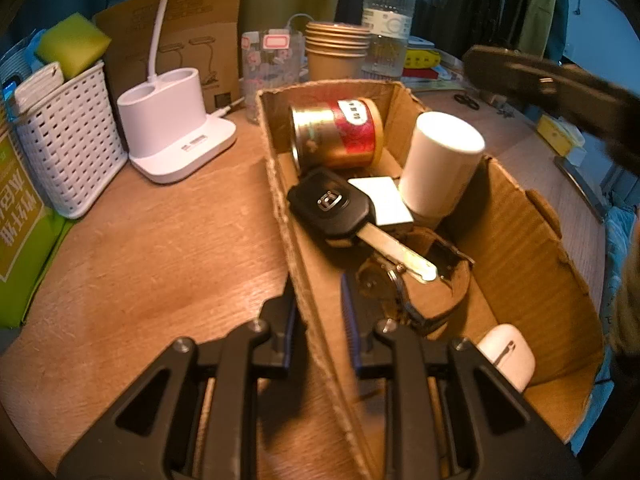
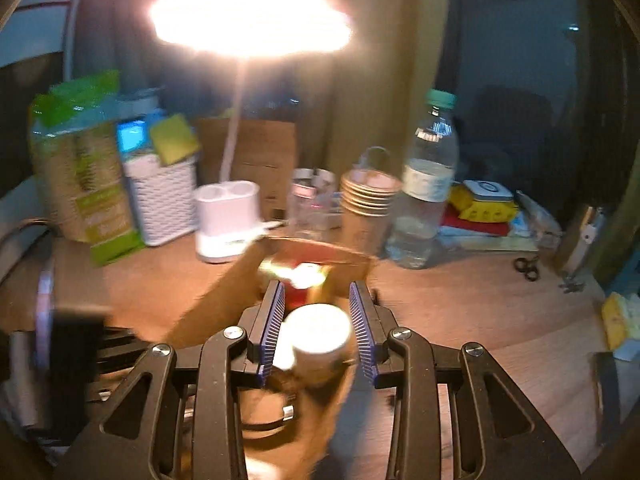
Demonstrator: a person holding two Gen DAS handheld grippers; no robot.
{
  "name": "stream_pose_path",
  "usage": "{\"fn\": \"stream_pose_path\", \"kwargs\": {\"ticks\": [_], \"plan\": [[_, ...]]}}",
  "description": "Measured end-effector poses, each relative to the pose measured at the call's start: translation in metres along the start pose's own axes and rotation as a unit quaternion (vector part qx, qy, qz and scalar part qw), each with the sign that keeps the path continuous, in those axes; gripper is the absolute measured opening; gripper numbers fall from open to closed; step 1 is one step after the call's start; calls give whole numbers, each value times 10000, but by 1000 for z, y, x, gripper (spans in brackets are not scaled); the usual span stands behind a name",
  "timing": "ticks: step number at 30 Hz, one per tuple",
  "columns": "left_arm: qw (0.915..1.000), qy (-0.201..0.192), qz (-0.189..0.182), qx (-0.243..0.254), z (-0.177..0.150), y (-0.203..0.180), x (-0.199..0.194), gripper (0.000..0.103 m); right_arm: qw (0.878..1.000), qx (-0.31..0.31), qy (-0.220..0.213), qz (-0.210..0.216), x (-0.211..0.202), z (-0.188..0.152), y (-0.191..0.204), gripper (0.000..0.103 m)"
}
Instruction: Organize rigid objects
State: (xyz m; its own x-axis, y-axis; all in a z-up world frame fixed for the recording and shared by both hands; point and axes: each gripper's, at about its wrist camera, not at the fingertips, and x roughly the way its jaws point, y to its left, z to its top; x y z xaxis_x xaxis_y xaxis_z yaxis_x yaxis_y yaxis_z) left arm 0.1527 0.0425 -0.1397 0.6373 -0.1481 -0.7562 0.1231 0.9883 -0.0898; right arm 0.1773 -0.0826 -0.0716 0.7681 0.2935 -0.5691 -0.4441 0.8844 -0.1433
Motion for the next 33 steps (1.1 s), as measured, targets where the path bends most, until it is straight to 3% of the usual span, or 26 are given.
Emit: {"fn": "stream_pose_path", "kwargs": {"ticks": [4,14,22,29,33], "plan": [[10000,0,-2,1,0,0,0,21,9993,-43,361,-98,26,-8,-6,36],[10000,-1,0,3,0,1,0,21,9992,-120,362,126,6,-21,-3,36],[10000,-4,1,9,0,1,0,21,9951,-607,749,239,-2,-48,22,37],[10000,-3,3,8,0,1,0,21,9956,-544,694,306,-8,-47,23,38],[10000,-3,3,8,0,0,0,21,9971,-418,544,317,-15,-42,18,49]]}}
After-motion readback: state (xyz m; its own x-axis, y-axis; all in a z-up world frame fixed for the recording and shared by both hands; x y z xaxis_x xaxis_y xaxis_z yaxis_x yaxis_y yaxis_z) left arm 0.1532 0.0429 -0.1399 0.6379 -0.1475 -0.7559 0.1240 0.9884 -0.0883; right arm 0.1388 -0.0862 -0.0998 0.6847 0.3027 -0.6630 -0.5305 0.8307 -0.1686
